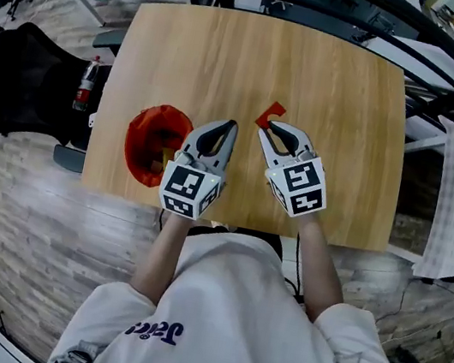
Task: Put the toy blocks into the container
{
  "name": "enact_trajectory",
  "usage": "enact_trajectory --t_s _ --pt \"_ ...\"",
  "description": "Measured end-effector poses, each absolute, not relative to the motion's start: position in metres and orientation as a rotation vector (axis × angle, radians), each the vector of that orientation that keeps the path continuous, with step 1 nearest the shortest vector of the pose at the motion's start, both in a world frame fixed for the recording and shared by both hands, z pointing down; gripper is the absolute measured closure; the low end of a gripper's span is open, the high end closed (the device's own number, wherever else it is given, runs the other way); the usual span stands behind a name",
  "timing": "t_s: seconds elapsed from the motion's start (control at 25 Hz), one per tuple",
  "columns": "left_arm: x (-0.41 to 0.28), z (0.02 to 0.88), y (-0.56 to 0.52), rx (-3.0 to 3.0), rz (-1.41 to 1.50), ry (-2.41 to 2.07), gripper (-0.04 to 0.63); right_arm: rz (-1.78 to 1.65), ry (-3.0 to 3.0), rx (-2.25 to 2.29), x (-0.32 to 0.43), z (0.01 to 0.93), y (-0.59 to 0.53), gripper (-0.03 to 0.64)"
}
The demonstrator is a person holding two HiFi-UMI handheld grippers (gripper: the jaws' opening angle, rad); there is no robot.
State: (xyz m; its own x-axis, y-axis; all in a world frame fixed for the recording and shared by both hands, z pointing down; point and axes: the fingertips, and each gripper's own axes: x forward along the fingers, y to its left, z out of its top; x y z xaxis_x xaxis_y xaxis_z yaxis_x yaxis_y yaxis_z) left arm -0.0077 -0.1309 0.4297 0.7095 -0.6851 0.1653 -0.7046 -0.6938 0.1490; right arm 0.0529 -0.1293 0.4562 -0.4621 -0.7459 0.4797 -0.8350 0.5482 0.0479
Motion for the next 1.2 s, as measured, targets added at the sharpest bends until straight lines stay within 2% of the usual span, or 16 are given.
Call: enact_trajectory --t_s 0.56,1.0,1.04,1.12,1.2 --pt "-0.199 0.439 -0.108 2.387 0.088 -1.635 0.581 0.211 -2.553 0.681 -0.145 0.467 -0.109 0.558" --pt "-0.248 0.457 -0.089 2.266 0.064 -1.747 0.581 0.236 -2.396 0.468 -0.195 0.519 -0.089 0.557" --pt "-0.248 0.458 -0.088 2.264 0.063 -1.746 0.581 0.239 -2.389 0.458 -0.196 0.521 -0.087 0.545" --pt "-0.245 0.459 -0.087 2.266 0.060 -1.740 0.581 0.241 -2.386 0.452 -0.195 0.521 -0.086 0.449" --pt "-0.242 0.459 -0.086 2.274 0.058 -1.730 0.581 0.233 -2.399 0.479 -0.192 0.517 -0.086 0.443"
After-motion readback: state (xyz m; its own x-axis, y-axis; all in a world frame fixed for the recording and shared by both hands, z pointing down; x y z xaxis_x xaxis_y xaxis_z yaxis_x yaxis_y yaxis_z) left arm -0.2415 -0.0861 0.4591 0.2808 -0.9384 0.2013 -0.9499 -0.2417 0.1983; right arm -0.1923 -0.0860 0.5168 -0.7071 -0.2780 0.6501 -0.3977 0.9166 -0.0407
